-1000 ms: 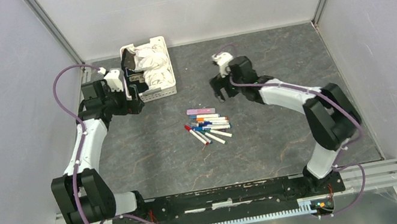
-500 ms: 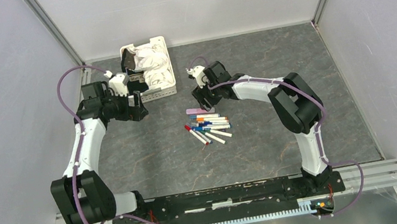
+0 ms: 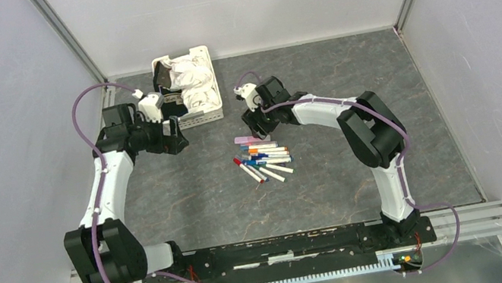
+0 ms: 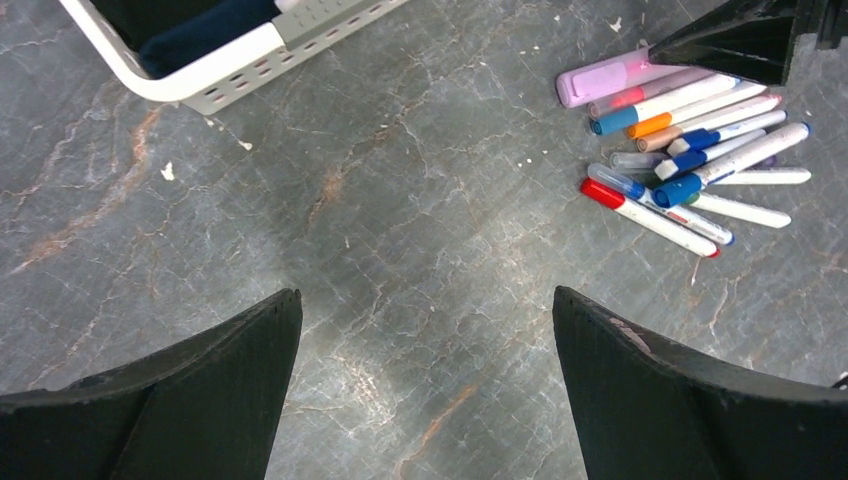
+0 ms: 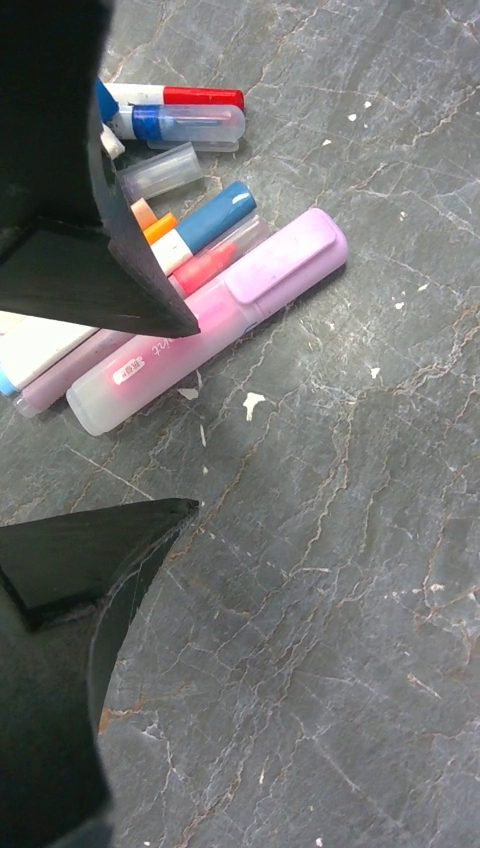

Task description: Open the pen caps

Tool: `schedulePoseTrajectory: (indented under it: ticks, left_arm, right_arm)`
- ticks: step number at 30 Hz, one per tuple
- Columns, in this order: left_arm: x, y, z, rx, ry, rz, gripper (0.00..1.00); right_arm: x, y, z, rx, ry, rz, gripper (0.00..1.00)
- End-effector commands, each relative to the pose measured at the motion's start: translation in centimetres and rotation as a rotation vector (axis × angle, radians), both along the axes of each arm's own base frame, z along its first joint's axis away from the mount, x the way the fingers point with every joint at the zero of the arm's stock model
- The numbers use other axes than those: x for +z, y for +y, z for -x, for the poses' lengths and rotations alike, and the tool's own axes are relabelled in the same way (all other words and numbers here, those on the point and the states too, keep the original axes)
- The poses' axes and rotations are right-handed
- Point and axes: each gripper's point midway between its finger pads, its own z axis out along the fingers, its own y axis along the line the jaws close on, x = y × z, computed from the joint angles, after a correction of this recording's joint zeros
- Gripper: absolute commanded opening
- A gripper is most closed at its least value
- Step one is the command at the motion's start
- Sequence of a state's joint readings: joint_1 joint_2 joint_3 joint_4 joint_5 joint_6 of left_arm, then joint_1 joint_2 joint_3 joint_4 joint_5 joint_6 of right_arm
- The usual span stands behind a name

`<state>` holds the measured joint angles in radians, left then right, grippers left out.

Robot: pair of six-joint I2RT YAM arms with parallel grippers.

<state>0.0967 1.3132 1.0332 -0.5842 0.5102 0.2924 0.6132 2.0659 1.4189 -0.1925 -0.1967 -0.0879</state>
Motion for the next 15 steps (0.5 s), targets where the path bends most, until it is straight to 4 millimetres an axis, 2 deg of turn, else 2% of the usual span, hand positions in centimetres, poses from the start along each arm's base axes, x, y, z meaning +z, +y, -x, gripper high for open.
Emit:
schedulePoseTrajectory:
  ticks: [1, 8, 10, 15]
  left_arm:
    - [1.8, -0.5, 0.6, -0.082, -0.061, -0.011, 1.0]
    - [2.9, -1.0, 0.9, -0.128, -0.076, -0.003, 1.0]
    - [3.1, -1.1, 1.0, -0.136, -0.072, 0.006, 1.0]
    - [3.6, -1.5, 1.4, -0.161, -0.073, 0.017, 1.0]
  right_arm:
    - [0.4, 0.5, 1.2, 0.054, -0.002, -0.001, 0.67]
    - [3.1, 1.4, 1.6, 0.082, -0.055, -0.035, 0.69]
    - [3.0, 1.5, 1.5, 0.085, -0.056, -0.026, 0.67]
    - [1.2, 1.3, 1.5, 0.086, -0.03, 0.006, 0.6]
